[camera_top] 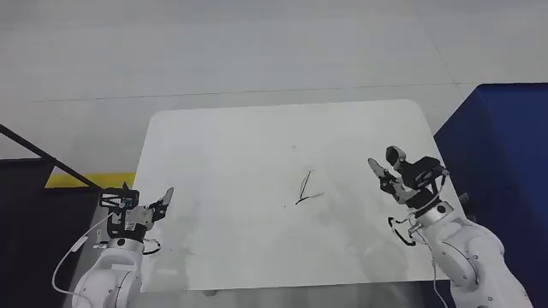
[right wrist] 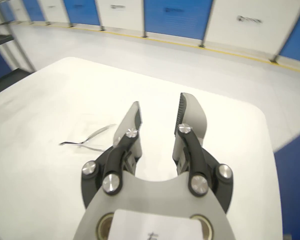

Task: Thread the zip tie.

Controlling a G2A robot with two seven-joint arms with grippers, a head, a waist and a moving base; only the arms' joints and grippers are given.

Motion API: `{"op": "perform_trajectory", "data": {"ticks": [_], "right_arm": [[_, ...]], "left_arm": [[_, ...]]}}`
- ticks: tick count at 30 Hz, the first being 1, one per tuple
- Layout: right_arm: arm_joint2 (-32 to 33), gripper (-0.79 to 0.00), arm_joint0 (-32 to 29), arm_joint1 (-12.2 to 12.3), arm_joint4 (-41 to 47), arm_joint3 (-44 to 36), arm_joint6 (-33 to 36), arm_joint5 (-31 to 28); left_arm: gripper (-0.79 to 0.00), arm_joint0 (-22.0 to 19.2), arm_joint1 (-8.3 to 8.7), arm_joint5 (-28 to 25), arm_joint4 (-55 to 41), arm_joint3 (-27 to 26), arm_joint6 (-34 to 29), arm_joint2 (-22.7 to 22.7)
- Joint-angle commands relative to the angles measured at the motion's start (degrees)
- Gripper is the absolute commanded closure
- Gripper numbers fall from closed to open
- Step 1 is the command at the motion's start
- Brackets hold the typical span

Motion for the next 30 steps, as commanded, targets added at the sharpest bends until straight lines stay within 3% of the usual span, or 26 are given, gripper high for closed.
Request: {"op": "perform_trajectory", "data": {"ticks": [1,3,11,13,17,23,25,30], "right_arm": [[-1.2,-0.785,2.3,0.1,6.0,-0.8,5.1,-4.5],[-0.6,-0.785,4.9,0.4,3.3,-2.3,9.7,-4.7],[-0.6,-0.785,4.9,0.4,3.3,-2.3,9.7,-4.7],[-2.0,-0.785,4.7,0.4,6.7,-2.0,9.5,-6.9],[-7.2,-0.785,12.9,0.8,12.5,1.1,20.7,-13.7],[-22.8,-0.785,27.6,-0.3,-2.3,8.8,27.6,-14.0],[-25.4,-0.785,31.1,-0.7,-8.4,9.9,28.4,-10.9],[-25.4,-0.785,31.1,-0.7,-8.4,9.9,28.4,-10.9]], "left_arm": [[-0.785,0.0,0.00,0.0,0.0,0.0,0.0,0.0],[-0.785,0.0,0.00,0.0,0.0,0.0,0.0,0.0],[-0.785,0.0,0.00,0.0,0.0,0.0,0.0,0.0],[-0.785,0.0,0.00,0.0,0.0,0.0,0.0,0.0],[-0.785,0.0,0.00,0.0,0.0,0.0,0.0,0.0],[-0.785,0.0,0.00,0.0,0.0,0.0,0.0,0.0],[-0.785,0.0,0.00,0.0,0.0,0.0,0.0,0.0],[-0.785,0.0,0.00,0.0,0.0,0.0,0.0,0.0]]}}
